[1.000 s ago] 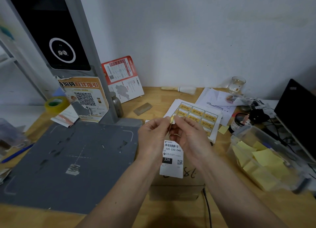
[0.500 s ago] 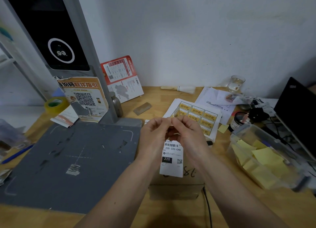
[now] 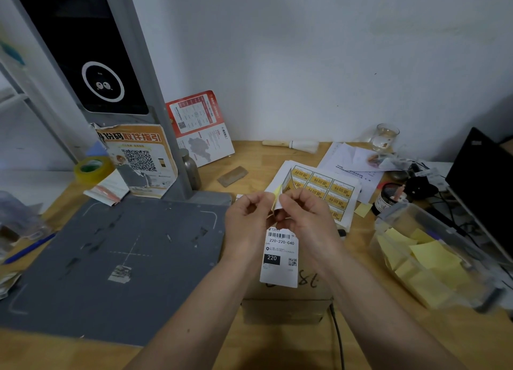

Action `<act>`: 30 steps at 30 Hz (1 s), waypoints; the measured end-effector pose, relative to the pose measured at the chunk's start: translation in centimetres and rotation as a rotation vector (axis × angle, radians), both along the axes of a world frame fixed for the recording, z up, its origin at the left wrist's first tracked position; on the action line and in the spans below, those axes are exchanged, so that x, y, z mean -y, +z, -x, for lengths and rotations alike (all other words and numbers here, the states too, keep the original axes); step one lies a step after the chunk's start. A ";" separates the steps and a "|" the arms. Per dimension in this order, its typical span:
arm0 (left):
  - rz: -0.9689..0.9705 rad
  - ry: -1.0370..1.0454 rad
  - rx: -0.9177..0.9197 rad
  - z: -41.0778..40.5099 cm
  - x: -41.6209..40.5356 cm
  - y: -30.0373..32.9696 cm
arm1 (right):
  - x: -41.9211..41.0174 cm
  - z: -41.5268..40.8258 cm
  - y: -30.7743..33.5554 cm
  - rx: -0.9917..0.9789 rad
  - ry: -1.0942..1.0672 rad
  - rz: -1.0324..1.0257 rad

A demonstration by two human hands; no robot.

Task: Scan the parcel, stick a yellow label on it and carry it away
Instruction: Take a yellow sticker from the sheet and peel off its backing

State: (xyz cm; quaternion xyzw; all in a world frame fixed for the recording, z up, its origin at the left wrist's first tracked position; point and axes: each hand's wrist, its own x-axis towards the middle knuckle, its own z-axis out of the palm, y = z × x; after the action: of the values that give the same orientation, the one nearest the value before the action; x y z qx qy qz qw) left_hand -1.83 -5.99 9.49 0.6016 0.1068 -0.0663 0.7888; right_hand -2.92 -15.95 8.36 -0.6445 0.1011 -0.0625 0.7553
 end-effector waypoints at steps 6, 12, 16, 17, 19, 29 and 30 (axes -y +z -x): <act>0.074 -0.023 -0.030 0.3 -0.2 0.3 | 0.1 0.3 0.0 -0.011 0.013 0.008; 0.059 0.042 -0.050 0.0 -0.2 0.2 | 0.1 0.4 0.1 -0.028 0.028 -0.047; 0.049 0.081 -0.050 -0.4 -0.3 -0.4 | 0.2 0.4 0.1 -0.036 0.021 -0.130; 0.053 0.088 -0.049 -0.4 -0.3 -0.4 | 0.2 0.4 0.0 -0.033 0.021 -0.161; 0.058 0.107 -0.042 -0.6 -0.3 -0.3 | 0.1 0.4 0.1 -0.038 0.025 -0.216; 0.045 0.158 -0.025 -1.0 0.0 -0.4 | 0.0 0.3 -0.3 -0.060 -0.012 0.221; 0.041 0.160 -0.022 -1.1 -0.1 -0.5 | 0.0 0.3 -0.3 -0.057 -0.019 0.202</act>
State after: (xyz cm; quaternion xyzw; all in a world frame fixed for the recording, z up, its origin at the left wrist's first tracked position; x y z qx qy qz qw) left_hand -0.72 -5.89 9.02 0.5743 0.1619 -0.0120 0.8024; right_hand -3.21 -15.99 8.08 -0.7178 0.1218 -0.0610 0.6828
